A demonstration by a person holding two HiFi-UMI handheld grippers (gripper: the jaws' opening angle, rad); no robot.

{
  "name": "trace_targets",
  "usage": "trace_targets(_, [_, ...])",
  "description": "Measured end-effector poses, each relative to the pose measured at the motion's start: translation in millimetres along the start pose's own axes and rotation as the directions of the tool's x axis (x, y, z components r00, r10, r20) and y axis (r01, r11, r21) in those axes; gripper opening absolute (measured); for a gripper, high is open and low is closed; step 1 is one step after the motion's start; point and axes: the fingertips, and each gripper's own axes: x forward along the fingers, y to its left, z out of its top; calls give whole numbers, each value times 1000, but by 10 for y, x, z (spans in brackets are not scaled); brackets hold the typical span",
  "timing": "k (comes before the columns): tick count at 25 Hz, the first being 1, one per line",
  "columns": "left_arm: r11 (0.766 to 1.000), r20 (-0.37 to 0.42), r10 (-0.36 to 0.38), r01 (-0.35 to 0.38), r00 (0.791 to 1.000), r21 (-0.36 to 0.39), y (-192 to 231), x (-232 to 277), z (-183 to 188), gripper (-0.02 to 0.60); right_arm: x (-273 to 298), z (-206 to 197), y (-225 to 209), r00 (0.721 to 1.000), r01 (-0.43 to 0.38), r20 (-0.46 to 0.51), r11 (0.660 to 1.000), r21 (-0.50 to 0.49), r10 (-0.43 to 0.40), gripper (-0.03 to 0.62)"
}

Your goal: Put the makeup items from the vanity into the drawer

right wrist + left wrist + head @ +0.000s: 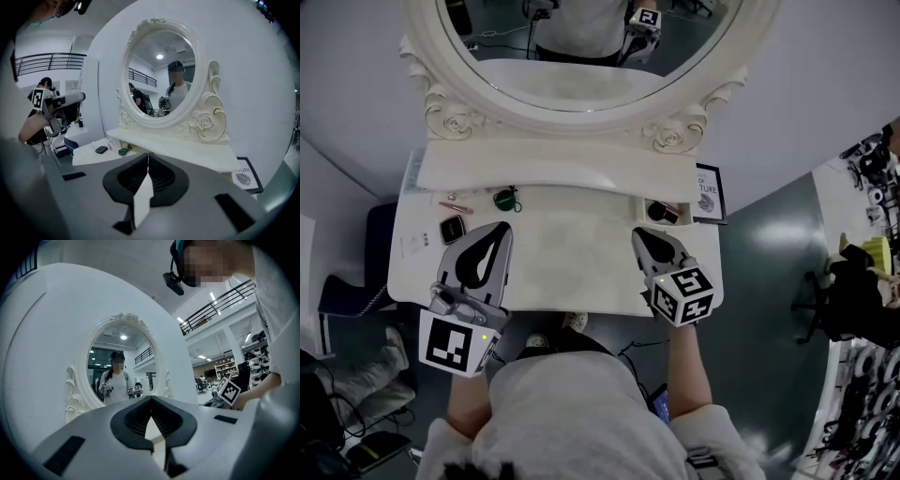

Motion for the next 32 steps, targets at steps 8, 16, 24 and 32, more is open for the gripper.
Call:
trace_targets(8, [1000, 8, -7, 7, 1000, -13, 13, -131, 31, 15, -179, 265, 445, 991, -30, 129, 999, -37, 35, 23])
trace_targets(16, [1000, 39, -25, 25, 999, 0, -11, -338, 149, 15, -443, 568, 776, 966, -22, 256, 999, -45, 33, 23])
trace_targets(24, [999, 44, -49, 48, 998, 25, -33, -579, 235, 15, -715, 819, 1077, 933, 0, 358, 997, -76, 28, 23])
trace_targets(32, [998, 73, -53, 51, 996, 32, -36, -810, 367, 15, -951, 938, 1331, 904, 41, 428, 996, -83, -2, 23])
